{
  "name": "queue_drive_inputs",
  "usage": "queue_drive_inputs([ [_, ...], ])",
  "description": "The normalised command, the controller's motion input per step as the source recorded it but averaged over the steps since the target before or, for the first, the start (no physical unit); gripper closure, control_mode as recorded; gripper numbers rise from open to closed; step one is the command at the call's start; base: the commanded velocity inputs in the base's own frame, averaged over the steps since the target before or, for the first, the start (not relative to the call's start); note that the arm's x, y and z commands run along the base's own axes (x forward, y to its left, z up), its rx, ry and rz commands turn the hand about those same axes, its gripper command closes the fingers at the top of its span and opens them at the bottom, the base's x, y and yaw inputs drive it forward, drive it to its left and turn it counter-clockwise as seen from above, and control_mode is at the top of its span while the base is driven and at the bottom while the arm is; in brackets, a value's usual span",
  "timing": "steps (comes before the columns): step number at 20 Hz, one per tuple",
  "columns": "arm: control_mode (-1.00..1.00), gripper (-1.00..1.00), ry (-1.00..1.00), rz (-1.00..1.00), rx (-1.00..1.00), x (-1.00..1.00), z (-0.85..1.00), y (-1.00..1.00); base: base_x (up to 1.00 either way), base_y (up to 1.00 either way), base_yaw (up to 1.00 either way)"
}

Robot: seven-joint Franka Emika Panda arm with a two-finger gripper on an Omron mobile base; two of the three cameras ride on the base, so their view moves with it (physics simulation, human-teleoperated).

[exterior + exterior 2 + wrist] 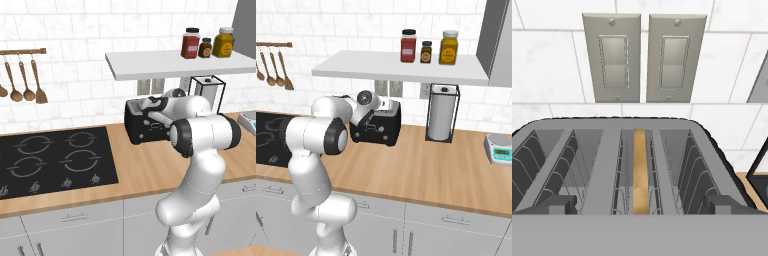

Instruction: Start the toaster. Once the lever pops up, take the bread to the plate on the dining counter.

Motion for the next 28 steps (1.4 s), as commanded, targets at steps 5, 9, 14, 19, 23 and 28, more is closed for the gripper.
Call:
queue_drive_inputs([
  [5, -1.00, -1.00, 0.00, 0.00, 0.00, 0.00, 0.00, 0.00, 0.00, 0.00, 0.00],
  [9, -1.00, -1.00, 0.00, 0.00, 0.00, 0.00, 0.00, 0.00, 0.00, 0.00, 0.00],
  [14, -1.00, -1.00, 0.00, 0.00, 0.00, 0.00, 0.00, 0.00, 0.00, 0.00, 0.00],
  [19, -1.00, -1.00, 0.00, 0.00, 0.00, 0.00, 0.00, 0.00, 0.00, 0.00, 0.00],
  [23, -1.00, -1.00, 0.00, 0.00, 0.00, 0.00, 0.00, 0.00, 0.00, 0.00, 0.00],
  [28, -1.00, -1.00, 0.00, 0.00, 0.00, 0.00, 0.00, 0.00, 0.00, 0.00, 0.00],
])
